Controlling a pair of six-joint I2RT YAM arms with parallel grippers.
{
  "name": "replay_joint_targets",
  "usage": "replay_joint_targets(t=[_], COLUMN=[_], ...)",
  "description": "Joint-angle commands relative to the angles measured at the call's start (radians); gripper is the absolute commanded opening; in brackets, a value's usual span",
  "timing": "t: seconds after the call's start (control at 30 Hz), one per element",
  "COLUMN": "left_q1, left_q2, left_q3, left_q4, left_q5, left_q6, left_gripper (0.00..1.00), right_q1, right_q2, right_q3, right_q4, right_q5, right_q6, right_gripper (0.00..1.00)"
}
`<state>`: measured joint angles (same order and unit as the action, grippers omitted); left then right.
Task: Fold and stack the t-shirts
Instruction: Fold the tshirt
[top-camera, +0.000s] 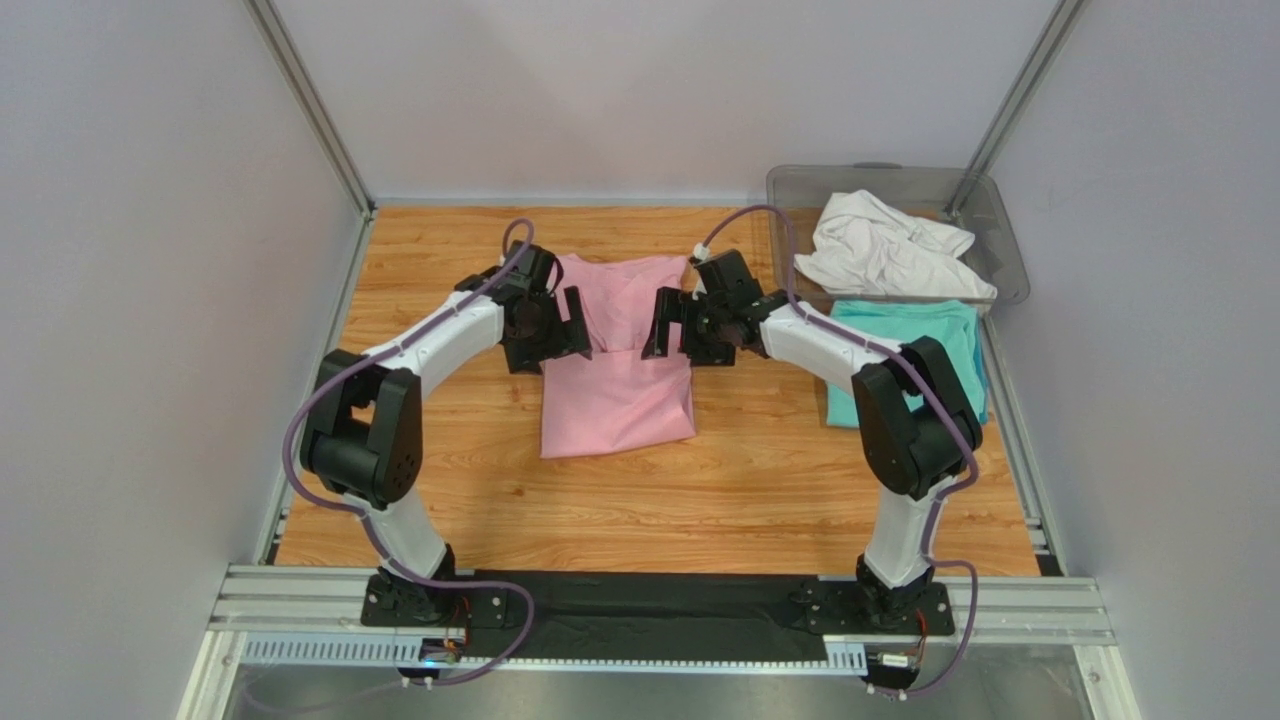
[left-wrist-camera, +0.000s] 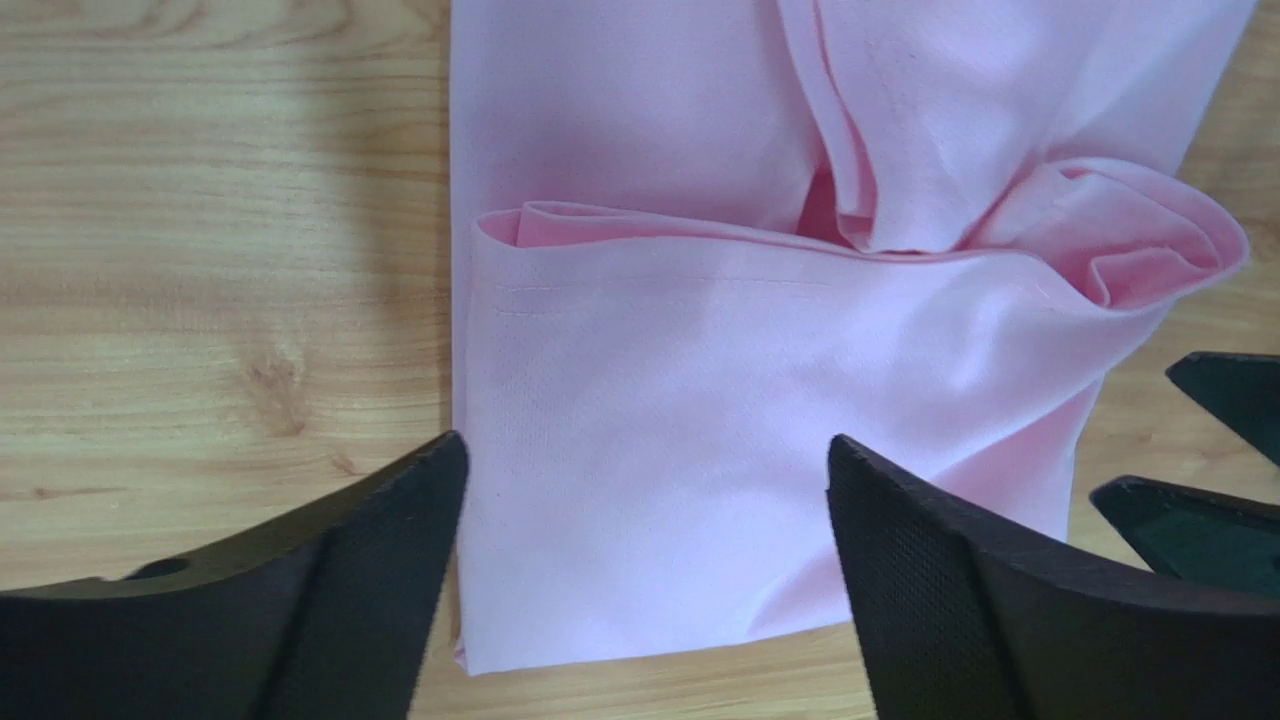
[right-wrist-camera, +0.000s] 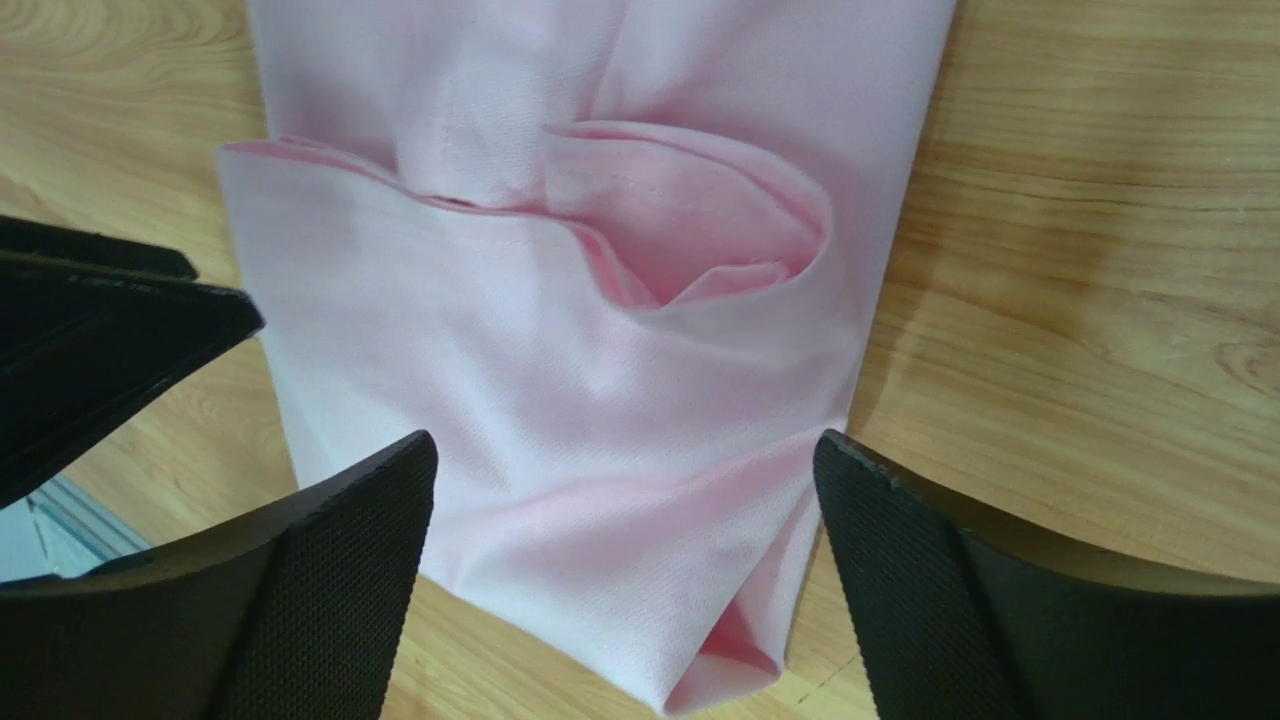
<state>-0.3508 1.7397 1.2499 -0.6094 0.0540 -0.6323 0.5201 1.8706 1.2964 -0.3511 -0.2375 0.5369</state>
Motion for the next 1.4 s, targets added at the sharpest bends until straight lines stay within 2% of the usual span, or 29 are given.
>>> replay_joint_targets(t=[0.0, 0.17, 0.3, 0.4, 0.57, 0.67, 0.87, 1.07, 1.27, 1.37], left_q1=[0.004, 0.001, -0.008, -0.014, -0.014, -0.014, -0.014, -0.014, -0.014, -0.014], left_q2=[-0.084, -0.262, -0.399, -0.513, -0.67, -0.703, -0.695, -0.71, -0.729, -0.726], left_q3=[0.031, -0.065, -0.241, -0.372, -0.51, -0.556, -0.641, -0.716, -0.757, -0.762], left_q4=[-0.003, 0.002, 0.034, 0.082, 0.129, 0.129, 0.175, 0.269, 0.327, 0.312], left_q5=[0.032, 0.085, 0.124, 0.135, 0.11, 0.086, 0.11, 0.136, 0.168, 0.17], left_q6=[-0.001, -0.018, -0.049, -0.072, -0.095, -0.095, -0.092, -0.098, -0.103, -0.086], left_gripper=[1.0, 1.0, 1.0, 1.0, 1.0, 1.0, 1.0, 1.0, 1.0, 1.0], right_q1=[0.001, 0.041, 0.098, 0.127, 0.149, 0.149, 0.149, 0.149, 0.15, 0.15], right_q2=[-0.129, -0.284, -0.369, -0.367, -0.286, -0.226, -0.154, -0.139, -0.281, -0.431], right_q3=[-0.003, -0.137, -0.239, -0.289, -0.286, -0.286, -0.347, -0.413, -0.388, -0.413], right_q4=[0.024, 0.038, 0.133, 0.204, 0.21, 0.212, 0.205, 0.241, 0.235, 0.203], right_q5=[-0.054, -0.077, -0.147, -0.22, -0.168, -0.146, 0.004, 0.006, -0.046, 0.026], right_q6=[-0.018, 0.001, 0.032, 0.078, 0.051, 0.046, 0.075, 0.08, 0.029, 0.011], right_gripper=[1.0, 1.0, 1.0, 1.0, 1.0, 1.0, 1.0, 1.0, 1.0, 1.0])
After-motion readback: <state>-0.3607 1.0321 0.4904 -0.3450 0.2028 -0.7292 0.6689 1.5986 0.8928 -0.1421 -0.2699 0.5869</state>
